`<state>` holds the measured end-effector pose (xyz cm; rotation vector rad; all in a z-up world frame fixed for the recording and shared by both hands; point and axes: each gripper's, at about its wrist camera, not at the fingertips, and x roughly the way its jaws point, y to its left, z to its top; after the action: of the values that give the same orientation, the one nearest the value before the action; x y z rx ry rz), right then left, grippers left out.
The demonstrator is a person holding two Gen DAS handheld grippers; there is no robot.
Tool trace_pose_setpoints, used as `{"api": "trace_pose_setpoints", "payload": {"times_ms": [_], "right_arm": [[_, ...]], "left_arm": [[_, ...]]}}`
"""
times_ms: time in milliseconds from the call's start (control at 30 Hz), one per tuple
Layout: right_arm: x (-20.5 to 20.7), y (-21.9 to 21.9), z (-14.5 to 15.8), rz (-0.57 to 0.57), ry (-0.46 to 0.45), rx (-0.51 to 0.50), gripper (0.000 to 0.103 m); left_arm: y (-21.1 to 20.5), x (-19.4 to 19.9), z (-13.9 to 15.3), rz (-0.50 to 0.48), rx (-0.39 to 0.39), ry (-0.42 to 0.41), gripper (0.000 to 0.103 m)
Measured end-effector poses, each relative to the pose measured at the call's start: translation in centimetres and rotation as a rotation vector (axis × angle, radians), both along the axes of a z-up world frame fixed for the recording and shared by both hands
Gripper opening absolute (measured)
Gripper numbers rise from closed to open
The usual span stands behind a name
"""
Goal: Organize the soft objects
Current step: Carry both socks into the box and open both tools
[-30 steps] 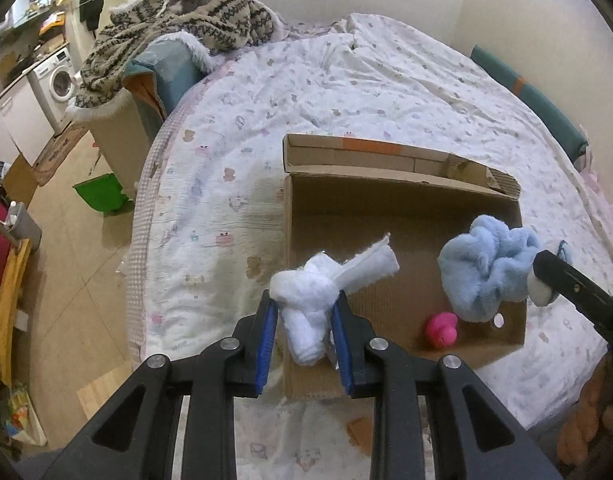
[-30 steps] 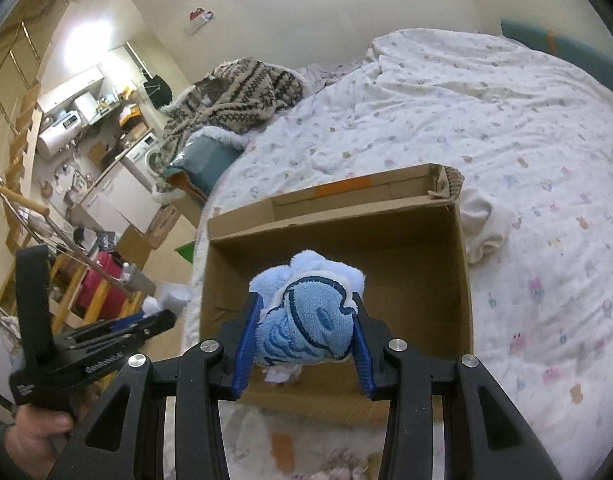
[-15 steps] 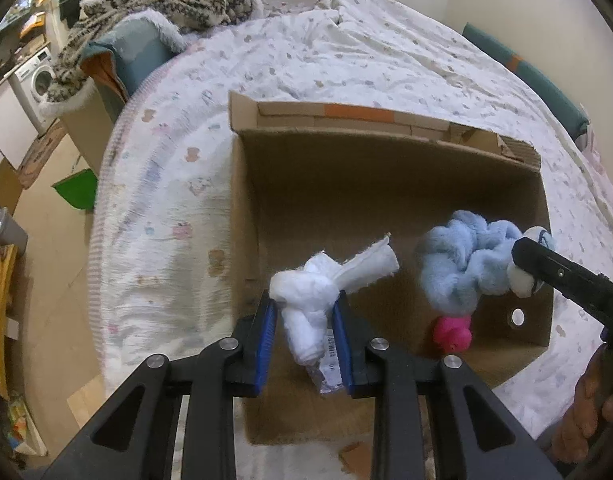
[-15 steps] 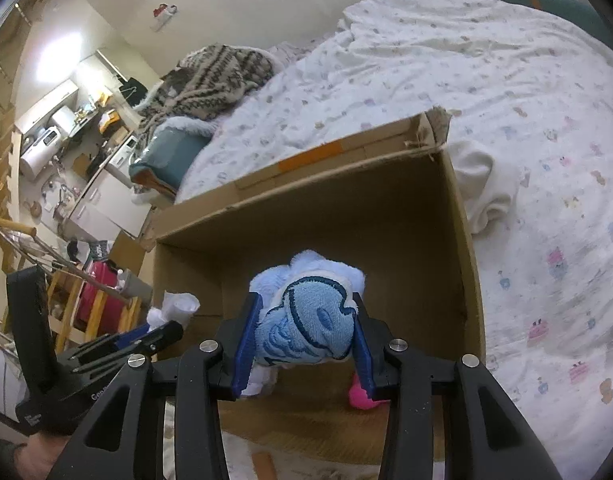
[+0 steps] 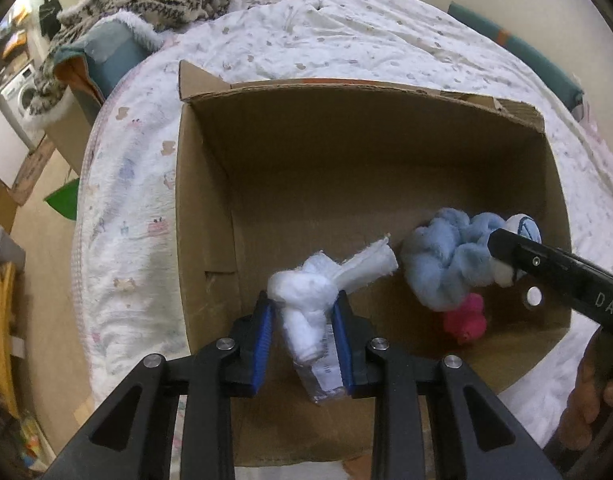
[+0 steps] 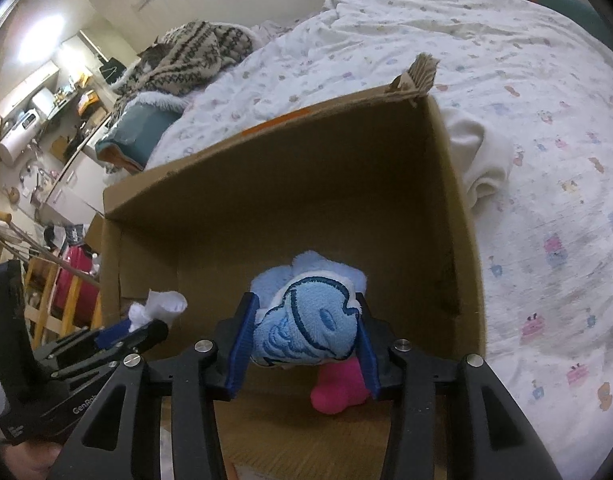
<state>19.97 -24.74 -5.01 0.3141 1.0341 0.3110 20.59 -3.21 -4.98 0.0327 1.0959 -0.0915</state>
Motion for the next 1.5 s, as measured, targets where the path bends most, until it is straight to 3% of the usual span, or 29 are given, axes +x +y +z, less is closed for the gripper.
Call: {"api": "trace_pose_setpoints", "payload": {"times_ms": [300,500,633,700,933,1500], "right_arm": [[0.0,0.5,-0.5,0.015,0.01,-0.014,0.055],[0.1,0.4,-0.1,0.023,-0.011,0.009,0.059],[0.2,0.4,-0.1,0.025,-0.012,0.028,0.06],[0.2,0.3,0.0,0.025,-0.018,0.041,0.064],[0.0,0.9,0.7,0.045,-0.047,0.054,0.081],[-2.2,-0.2,2.4,-0.027,-0.074,0.058,0.082]], "left_arm": [[0.0,0.1,-0.3,0.003,-0.017,0.025,0.028],[-0.1,-0.1,-0.3,-0.008,-0.03,0.03,0.045],[-0.5,-0.5,0.1,-0.011,-0.02,0.01,0.062],[-0.6,-0.6,0.2,-0.014,-0.027,0.006,0.064],[-0.9,-1.0,0.5,-0.018,-0.029,-0.004,0.064],[0.4,-3.8,3.1,0.019,-0.046,-0.053,0.064]]}}
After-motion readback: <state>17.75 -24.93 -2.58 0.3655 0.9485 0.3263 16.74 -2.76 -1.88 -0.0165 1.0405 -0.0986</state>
